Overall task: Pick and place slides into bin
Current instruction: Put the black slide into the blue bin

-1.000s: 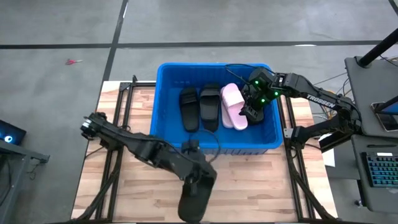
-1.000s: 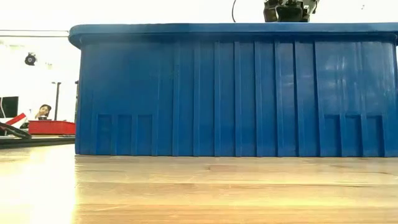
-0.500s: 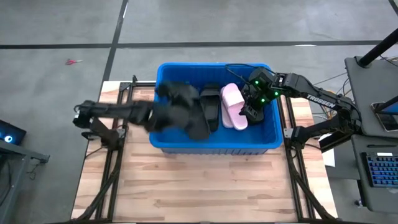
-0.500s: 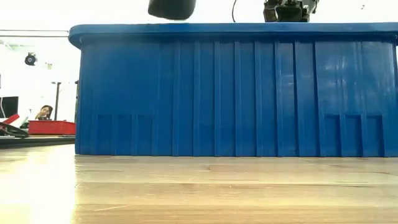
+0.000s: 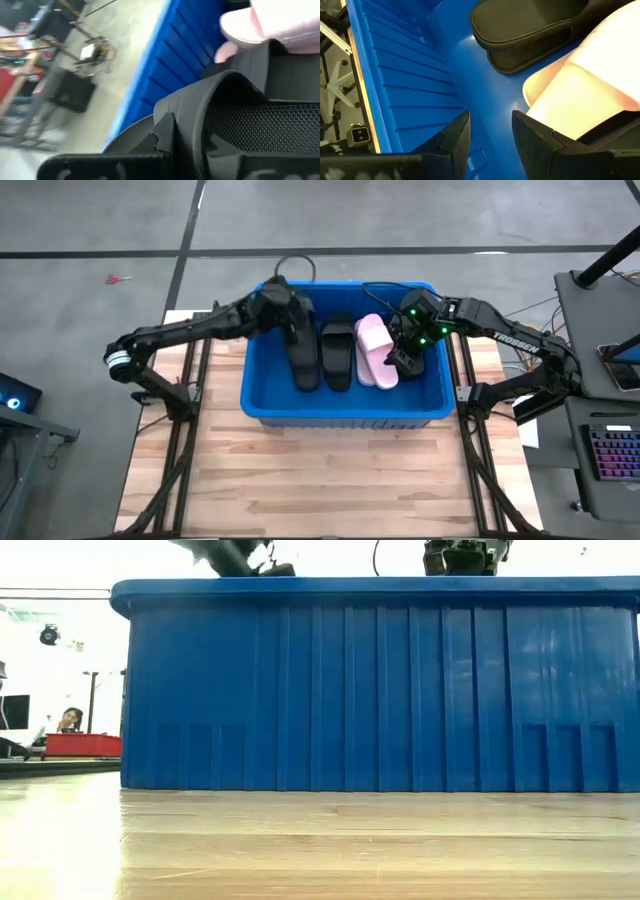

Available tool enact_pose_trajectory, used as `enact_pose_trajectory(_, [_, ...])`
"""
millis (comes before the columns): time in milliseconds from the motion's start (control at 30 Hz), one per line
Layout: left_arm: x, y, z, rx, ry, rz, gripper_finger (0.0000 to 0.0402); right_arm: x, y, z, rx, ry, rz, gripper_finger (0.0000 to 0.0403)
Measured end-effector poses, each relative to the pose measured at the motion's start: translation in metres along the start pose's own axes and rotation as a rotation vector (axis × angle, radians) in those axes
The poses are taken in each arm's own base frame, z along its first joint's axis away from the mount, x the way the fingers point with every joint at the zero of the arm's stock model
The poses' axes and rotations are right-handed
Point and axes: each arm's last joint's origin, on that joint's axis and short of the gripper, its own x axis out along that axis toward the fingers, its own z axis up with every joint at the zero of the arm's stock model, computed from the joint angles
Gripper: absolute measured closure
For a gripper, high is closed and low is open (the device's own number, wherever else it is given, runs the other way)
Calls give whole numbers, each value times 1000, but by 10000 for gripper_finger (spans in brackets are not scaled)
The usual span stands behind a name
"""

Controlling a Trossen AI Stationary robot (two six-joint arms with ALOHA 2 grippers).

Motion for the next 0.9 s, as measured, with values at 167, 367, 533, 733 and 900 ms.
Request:
enact_pose_trajectory(167, [28, 3, -37, -21, -25, -78, 400, 0, 1, 3, 6, -27, 6, 266])
enact_pose_trajectory(367, [53, -2, -59, -30, -88, -110, 400, -1, 2, 7, -14, -76, 16, 266])
enact_pose_trajectory(533, [73, -12, -75, -31, -81, -141, 400, -1, 3, 11, -26, -109, 22, 266])
enact_pose_trajectory(733, [96, -28, -89, -51, -50, -222, 400, -1, 3, 11, -21, -116, 23, 266])
enact_pose_trajectory(900, [105, -32, -92, -128, -43, -250, 385, -1, 3, 12, -21, -116, 24, 266])
